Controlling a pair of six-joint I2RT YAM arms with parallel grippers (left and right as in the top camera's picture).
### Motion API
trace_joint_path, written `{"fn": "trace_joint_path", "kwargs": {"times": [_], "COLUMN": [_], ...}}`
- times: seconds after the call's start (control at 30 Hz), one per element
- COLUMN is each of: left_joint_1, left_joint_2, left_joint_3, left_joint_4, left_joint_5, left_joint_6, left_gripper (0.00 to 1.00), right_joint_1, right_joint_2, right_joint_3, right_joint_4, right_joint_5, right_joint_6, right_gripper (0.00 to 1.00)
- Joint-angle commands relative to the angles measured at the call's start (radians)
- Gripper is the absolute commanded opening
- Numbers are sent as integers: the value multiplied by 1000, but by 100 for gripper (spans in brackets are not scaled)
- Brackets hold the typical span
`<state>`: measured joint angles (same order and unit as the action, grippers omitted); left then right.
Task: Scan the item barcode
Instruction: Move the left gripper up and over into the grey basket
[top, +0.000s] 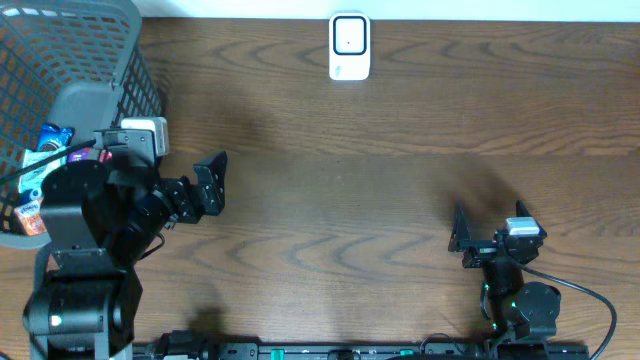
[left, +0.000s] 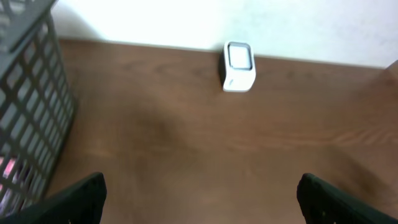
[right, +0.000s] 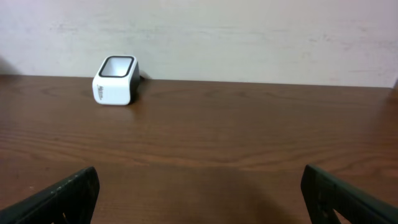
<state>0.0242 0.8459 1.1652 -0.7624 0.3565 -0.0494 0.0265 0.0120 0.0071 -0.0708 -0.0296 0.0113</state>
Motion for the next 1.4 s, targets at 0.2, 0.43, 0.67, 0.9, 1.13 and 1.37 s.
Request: {"fn": "trace_joint_path", "kwargs": {"times": [0.2,0.43,0.67,0.9,1.13,1.37], "left_joint_1": [-2,2,148,294,332,372], "left_joint_2": [329,402,477,575,573,603], "left_joint_3": [500,581,741,848,848,848], "left_joint_4": [-426,-468,-511,-500,-360,-328], "left_joint_5": [-254,-253,-249,-200,-200,-201], "left_joint_6": [-18,-19,-34,-34,-42,-64], "left_gripper": [98,98,98,98,98,98], "right_joint_1": [0,0,0,0,0,0], "right_joint_2": [-5,-5,-5,-5,-5,-5], "right_joint_3": [-2,-2,-2,-2,-2,-2], "right_joint_4": [-4,-4,-4,-4,-4,-4], "right_joint_5": [2,2,2,2,2,2], "right_joint_6": [10,10,10,10,10,10], "right_gripper": [99,99,99,99,99,99]}}
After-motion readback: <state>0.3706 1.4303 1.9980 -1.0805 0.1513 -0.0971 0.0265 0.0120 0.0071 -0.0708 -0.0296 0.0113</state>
